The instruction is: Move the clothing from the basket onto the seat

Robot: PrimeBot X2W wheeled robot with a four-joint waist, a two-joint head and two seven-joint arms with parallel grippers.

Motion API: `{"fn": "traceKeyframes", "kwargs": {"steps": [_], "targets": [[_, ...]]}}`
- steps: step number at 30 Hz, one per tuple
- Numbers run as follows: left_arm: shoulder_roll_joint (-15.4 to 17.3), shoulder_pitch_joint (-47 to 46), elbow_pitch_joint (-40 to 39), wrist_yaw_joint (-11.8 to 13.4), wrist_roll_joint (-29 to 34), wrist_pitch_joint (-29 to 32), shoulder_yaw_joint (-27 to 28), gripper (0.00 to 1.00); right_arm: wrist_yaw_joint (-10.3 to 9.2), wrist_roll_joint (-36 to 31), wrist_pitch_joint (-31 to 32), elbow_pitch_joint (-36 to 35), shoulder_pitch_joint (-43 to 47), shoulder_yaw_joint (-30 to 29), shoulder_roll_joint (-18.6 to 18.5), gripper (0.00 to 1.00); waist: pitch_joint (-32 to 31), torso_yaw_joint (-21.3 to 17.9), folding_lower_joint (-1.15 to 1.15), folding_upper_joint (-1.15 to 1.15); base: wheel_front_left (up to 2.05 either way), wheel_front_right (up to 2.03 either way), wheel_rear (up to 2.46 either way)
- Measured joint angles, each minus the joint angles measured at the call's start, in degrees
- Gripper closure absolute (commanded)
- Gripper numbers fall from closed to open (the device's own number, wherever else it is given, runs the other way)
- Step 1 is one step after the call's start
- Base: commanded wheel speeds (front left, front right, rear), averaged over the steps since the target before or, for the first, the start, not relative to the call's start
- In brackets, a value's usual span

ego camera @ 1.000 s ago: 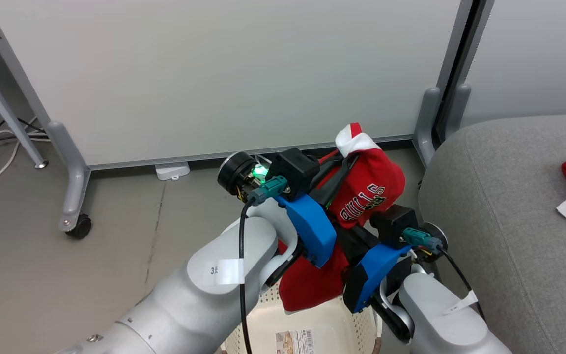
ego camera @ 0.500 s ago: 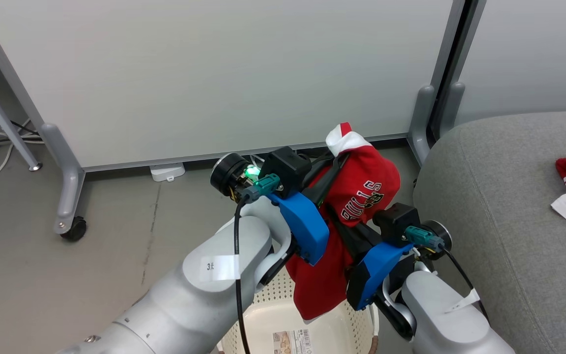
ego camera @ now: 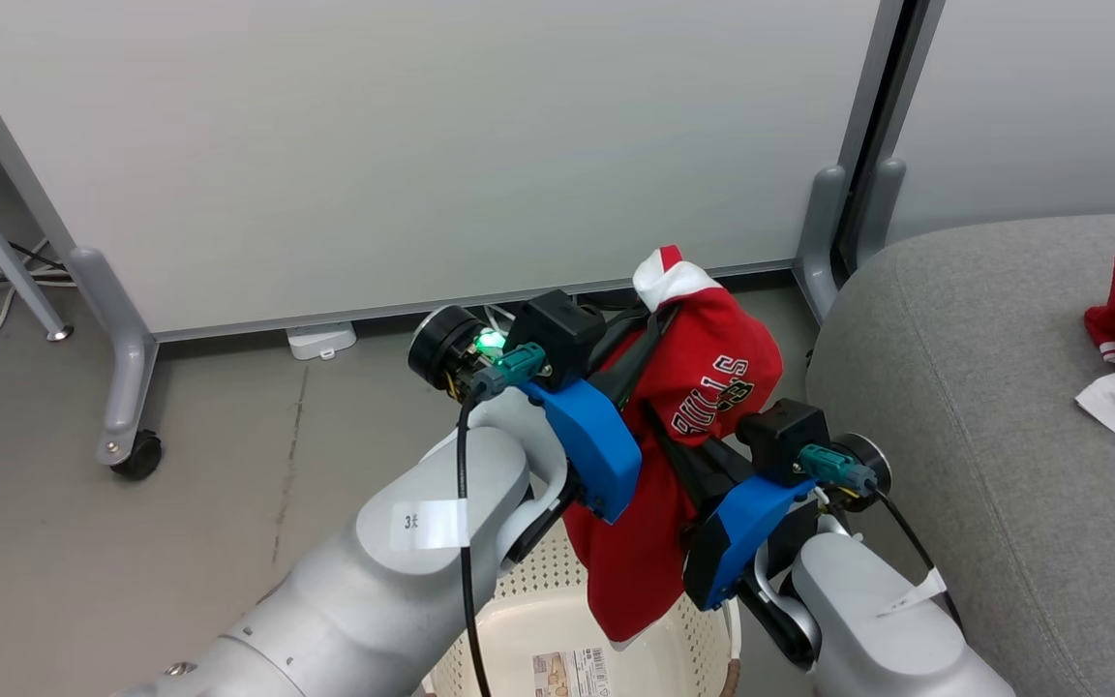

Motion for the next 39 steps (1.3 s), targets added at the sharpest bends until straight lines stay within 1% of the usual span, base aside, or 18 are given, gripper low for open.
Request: {"fn": "traceKeyframes", "kwargs": {"steps": [4, 5, 6, 7, 8, 12, 17, 23, 27, 32, 39], "targets": [[0.0, 0.1, 0.3, 0.0, -0.1, 0.0, 0.1, 1.00, 0.00, 0.0, 0.0, 0.0, 0.0, -0.1, 0.0, 1.00, 0.0, 0.0, 0.00, 0.00, 0.00, 0.00, 0.00], [0.0, 0.2, 0.3, 0.0, -0.3, 0.0, 0.1, 0.80, 0.00, 0.0, 0.0, 0.0, 0.0, -0.1, 0.0, 1.00, 0.0, 0.0, 0.00, 0.00, 0.00, 0.00, 0.00], [0.0, 0.4, 0.3, 0.0, -0.3, 0.0, 0.4, 0.57, 0.00, 0.0, 0.0, 0.0, 0.0, -0.1, 0.0, 1.00, 0.1, -0.1, 0.00, 0.00, 0.00, 0.00, 0.00], [0.0, 0.6, 0.3, 0.1, -0.2, 0.0, 0.7, 0.14, 0.00, 0.0, 0.0, -0.1, 0.0, -0.1, 0.0, 1.00, 0.1, -0.1, 0.00, 0.00, 0.00, 0.00, 0.00], [0.0, 1.0, 0.4, 0.2, 0.2, 0.0, 1.2, 0.00, 0.00, 0.0, 0.0, -0.2, 0.0, -0.1, 0.0, 1.00, 0.2, -0.2, 0.00, 0.00, 0.00, 0.00, 0.00], [0.2, 4.0, 0.1, 0.2, 1.6, 0.0, 3.7, 0.00, 0.00, -0.1, 0.0, -0.5, 0.0, -0.3, 0.0, 1.00, 0.4, -0.4, 0.00, 0.00, 0.00, 0.00, 0.00], [2.7, 9.2, -4.3, -0.1, 5.1, 0.0, 8.8, 0.00, 0.00, -0.6, 0.0, -1.0, 0.0, -1.0, 0.0, 1.00, 0.7, -0.5, 0.00, 0.00, 0.00, 0.00, 0.00], [6.2, 16.9, -10.9, -0.3, 10.7, 0.0, 17.0, 0.00, 0.00, -1.6, 0.0, -1.6, 0.2, -2.4, 0.0, 1.00, 0.9, 0.0, 0.00, 0.00, 0.00, 0.00, 0.00], [7.5, 22.9, -15.9, -0.2, 14.7, 0.0, 23.0, 0.00, 0.00, -2.1, 0.0, -2.3, 0.6, -3.0, 0.0, 1.00, 0.9, 0.4, 0.00, 0.00, 0.00, 0.00, 0.00], [7.8, 29.6, -19.8, -0.3, 18.5, 0.0, 29.0, 0.00, 0.00, -2.6, 0.0, -3.0, 1.0, -3.8, 0.0, 1.00, 0.9, 0.8, 0.00, 0.00, 0.00, 0.00, 0.00], [7.1, 36.6, -22.9, -0.6, 22.8, 0.0, 36.1, 0.00, 0.00, -3.1, 0.2, -4.1, 2.1, -4.8, 0.0, 1.00, 0.8, 1.0, 0.00, 0.00, 0.00, 0.00, 0.00]]}}
